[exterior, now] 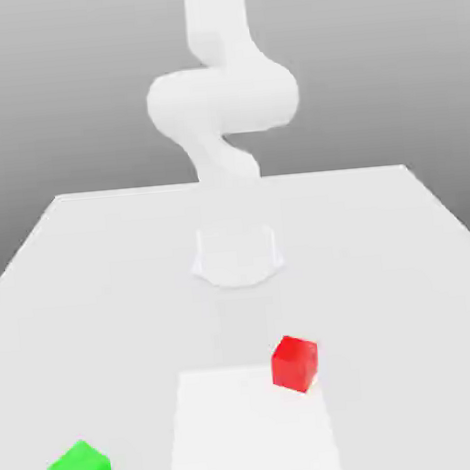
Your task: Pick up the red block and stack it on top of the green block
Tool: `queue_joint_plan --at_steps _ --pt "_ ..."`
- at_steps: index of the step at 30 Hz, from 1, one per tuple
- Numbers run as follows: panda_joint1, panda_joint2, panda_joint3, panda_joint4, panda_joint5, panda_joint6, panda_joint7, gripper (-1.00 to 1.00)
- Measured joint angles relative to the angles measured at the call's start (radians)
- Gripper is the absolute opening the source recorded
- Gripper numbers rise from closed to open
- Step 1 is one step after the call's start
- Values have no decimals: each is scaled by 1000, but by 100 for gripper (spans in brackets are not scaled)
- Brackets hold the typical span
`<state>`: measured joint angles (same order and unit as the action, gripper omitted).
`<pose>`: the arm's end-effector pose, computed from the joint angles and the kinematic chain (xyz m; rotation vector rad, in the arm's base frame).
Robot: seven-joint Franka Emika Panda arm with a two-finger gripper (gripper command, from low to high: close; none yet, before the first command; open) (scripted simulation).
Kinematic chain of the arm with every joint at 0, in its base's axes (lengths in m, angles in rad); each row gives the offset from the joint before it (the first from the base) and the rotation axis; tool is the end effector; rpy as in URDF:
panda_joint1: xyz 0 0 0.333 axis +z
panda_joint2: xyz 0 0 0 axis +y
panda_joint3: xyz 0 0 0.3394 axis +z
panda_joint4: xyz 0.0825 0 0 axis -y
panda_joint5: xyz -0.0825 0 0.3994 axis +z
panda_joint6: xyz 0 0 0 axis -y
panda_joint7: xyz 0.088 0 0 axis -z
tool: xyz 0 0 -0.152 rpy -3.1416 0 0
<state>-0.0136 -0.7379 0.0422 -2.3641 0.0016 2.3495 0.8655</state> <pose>0.4026 0.0160 0.6439 -2.4689 1.0993 -0.9392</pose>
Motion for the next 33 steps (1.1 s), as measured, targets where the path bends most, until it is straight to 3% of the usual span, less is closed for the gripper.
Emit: queue_joint_plan --at_steps 17,23,29,30,33 --pt "-52 591 236 -520 64 444 535 0" --pt "-59 779 215 -527 -66 589 674 0" --pt "40 918 73 -511 -236 704 794 0" --pt "55 932 54 -510 -246 716 801 -100" --pt "55 932 54 -510 -247 717 802 -100"
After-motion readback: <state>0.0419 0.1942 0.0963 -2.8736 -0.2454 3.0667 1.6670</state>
